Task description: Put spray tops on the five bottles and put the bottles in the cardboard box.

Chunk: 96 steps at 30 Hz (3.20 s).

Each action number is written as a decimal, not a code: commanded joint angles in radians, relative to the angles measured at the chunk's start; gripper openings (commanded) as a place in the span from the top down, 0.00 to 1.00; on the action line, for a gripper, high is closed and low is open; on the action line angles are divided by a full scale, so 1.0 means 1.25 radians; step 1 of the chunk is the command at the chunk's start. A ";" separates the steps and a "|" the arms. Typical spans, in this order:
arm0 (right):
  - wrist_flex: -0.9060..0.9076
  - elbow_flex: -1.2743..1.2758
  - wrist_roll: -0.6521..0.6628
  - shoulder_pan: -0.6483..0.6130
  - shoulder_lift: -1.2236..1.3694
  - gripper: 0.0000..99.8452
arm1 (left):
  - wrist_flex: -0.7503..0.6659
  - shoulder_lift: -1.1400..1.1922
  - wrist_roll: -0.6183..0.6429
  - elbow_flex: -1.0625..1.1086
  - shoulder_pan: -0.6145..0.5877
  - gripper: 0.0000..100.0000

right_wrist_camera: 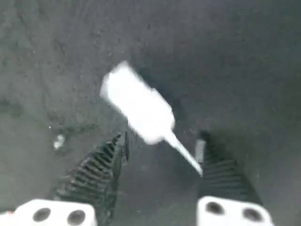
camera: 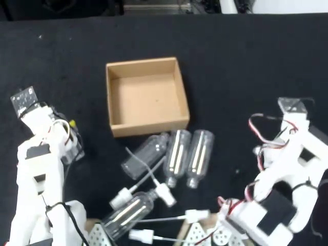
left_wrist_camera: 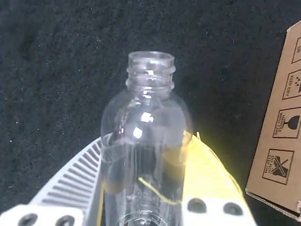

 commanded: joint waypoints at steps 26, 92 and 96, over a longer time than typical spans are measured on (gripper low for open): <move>-0.161 0.014 0.468 -0.088 0.087 0.88 | -0.012 -0.029 0.001 -0.006 0.003 0.97; -0.268 -0.617 -0.725 -0.932 -0.276 0.99 | -0.327 -0.874 0.001 0.431 0.212 0.97; -0.271 -0.614 -0.725 -0.926 -0.277 0.99 | -0.338 -0.874 0.001 0.431 0.213 0.97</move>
